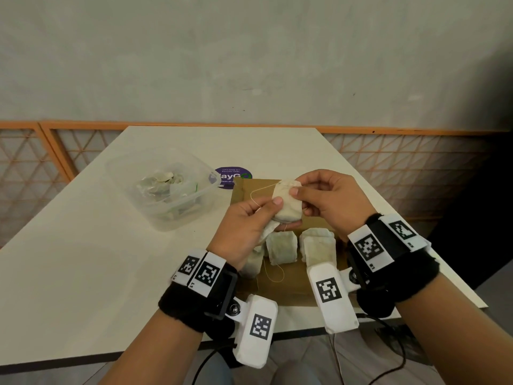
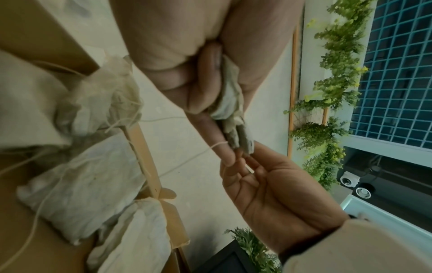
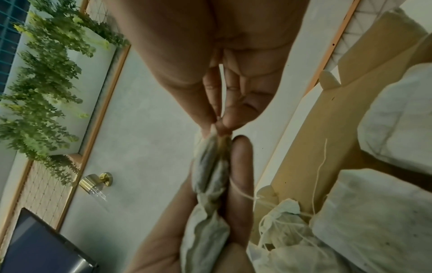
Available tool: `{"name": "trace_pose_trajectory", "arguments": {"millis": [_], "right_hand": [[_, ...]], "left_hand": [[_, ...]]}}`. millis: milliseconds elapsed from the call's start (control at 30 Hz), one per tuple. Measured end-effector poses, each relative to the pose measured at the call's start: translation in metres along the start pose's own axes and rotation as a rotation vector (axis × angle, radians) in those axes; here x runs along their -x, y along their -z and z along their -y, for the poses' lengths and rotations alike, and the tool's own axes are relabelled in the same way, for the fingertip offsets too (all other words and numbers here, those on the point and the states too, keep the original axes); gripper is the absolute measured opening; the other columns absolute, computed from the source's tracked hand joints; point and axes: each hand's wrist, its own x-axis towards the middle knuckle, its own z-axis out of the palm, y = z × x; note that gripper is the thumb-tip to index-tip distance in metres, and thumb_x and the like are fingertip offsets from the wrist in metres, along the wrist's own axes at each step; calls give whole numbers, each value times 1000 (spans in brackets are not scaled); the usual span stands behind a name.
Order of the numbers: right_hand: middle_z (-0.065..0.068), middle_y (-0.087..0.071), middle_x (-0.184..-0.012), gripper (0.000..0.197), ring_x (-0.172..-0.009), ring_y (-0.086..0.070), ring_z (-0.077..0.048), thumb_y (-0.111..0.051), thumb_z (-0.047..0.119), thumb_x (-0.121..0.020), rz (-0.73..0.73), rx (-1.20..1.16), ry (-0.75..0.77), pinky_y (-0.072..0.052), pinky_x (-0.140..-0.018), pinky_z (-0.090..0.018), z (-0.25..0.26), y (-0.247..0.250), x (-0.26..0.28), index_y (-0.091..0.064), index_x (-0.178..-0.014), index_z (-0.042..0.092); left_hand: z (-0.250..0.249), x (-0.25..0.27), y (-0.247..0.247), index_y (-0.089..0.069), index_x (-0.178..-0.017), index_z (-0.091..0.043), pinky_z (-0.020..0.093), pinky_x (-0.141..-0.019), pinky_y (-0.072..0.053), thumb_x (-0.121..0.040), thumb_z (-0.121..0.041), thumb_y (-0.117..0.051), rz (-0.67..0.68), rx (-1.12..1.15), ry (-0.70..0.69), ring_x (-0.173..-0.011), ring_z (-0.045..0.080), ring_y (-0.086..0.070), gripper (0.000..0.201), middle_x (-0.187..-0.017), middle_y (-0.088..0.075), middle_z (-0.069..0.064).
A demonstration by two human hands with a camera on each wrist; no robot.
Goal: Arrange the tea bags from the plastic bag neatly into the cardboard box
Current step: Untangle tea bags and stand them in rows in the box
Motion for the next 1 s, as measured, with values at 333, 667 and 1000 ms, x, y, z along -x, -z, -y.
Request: {"name": "trace_pose_trajectory", "arguments": {"millis": [333, 667, 1000], "right_hand": [[-1, -60, -61, 6, -52, -54, -6, -68, 6, -80, -12, -65, 1, -49, -53, -15, 12, 15, 3, -65, -77, 10], [-7, -63, -62, 8, -55, -55, -13, -73, 10, -77, 2, 40, -47, -48, -58, -25, 3, 0, -1, -68, -72, 14], [-5, -65, -78, 12, -66, -59, -12, -70, 18, -81, -36, 66, -82, -47, -54, -19, -2, -6, -3, -65, -89, 11]], "left_hand": [[-2, 2, 2, -62, -109, 8, 12, -41, -44, -95, -13, -52, -82, 76, 47, -61, 13, -71, 27, -98, -68, 26], [1, 0, 0, -73, -96, -14, 16, -34, -24, -95, -27, -53, -106, -33, 135, -93, 34, -49, 24, -84, -73, 17], [-2, 3, 1, -67, -96, 0, 13, -36, -37, -89, -10, -59, -23, -83, 104, -75, 25, -69, 14, -93, -70, 23]]}}
